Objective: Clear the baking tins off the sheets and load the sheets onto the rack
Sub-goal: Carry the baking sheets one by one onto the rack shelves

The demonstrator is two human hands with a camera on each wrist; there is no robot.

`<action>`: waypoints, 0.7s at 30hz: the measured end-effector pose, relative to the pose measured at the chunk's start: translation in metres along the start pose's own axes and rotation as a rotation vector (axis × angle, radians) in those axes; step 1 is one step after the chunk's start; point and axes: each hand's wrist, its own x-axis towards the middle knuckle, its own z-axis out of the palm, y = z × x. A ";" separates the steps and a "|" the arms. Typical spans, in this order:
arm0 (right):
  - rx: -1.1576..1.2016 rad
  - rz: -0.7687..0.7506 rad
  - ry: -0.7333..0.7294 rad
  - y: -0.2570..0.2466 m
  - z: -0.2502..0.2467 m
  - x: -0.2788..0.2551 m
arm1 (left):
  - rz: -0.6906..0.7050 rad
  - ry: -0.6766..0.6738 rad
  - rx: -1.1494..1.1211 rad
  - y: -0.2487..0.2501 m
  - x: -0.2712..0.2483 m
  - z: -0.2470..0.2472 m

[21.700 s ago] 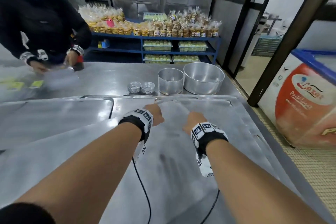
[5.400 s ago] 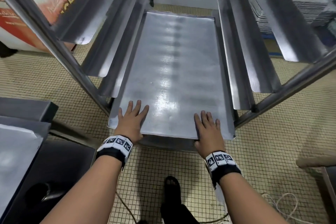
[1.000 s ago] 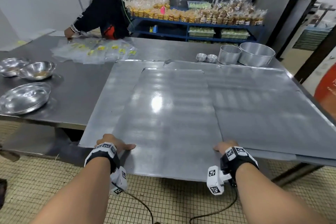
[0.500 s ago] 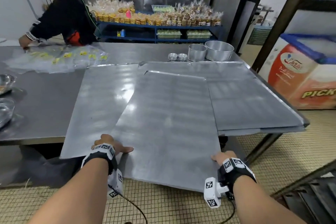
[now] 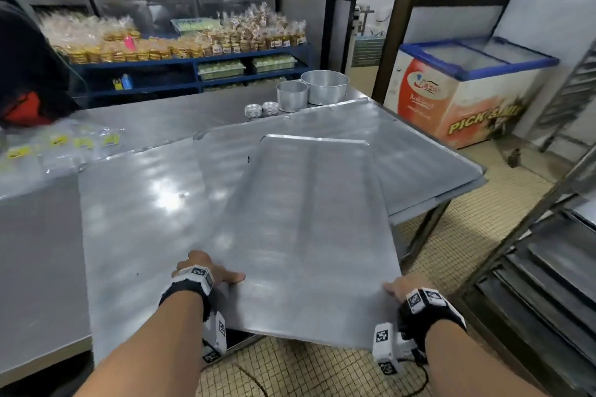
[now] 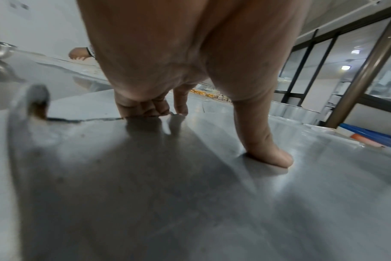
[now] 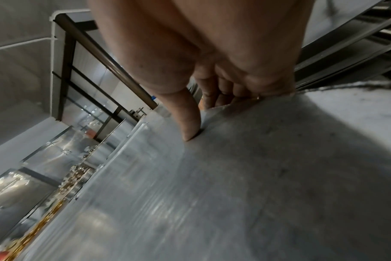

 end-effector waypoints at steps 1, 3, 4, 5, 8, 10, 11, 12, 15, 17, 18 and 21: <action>0.021 0.005 0.014 0.001 0.004 -0.002 | 0.026 -0.012 0.020 0.002 0.006 -0.003; 0.046 0.023 0.035 0.000 0.008 -0.011 | 0.071 -0.026 0.032 0.009 0.009 -0.011; 0.061 0.041 0.044 0.000 0.008 -0.015 | 0.092 -0.031 0.041 0.013 0.010 -0.014; 0.092 0.052 0.050 0.001 0.008 -0.017 | 0.112 -0.040 0.050 0.017 0.009 -0.017; 0.104 0.080 0.063 0.003 0.008 -0.029 | 0.150 -0.064 0.036 0.027 0.016 -0.019; 0.115 0.082 0.073 0.007 0.007 -0.028 | 0.168 -0.072 0.038 0.035 0.019 -0.019; 0.095 0.080 0.084 0.007 0.005 -0.030 | 0.169 -0.073 0.038 0.040 0.021 -0.017; 0.167 0.114 0.099 0.005 0.002 -0.033 | 0.178 -0.075 0.040 0.046 0.021 -0.017; 0.202 0.092 0.103 0.008 -0.004 -0.029 | 0.190 -0.071 0.070 0.062 0.021 -0.011; 0.290 0.180 0.151 0.010 -0.006 -0.015 | 0.192 -0.062 0.098 0.073 0.023 -0.004; 0.292 0.134 0.158 0.013 -0.009 -0.005 | 0.193 -0.062 0.106 0.078 0.025 -0.001; 0.367 0.172 0.144 0.014 -0.019 0.002 | 0.200 -0.060 0.112 0.096 0.028 0.005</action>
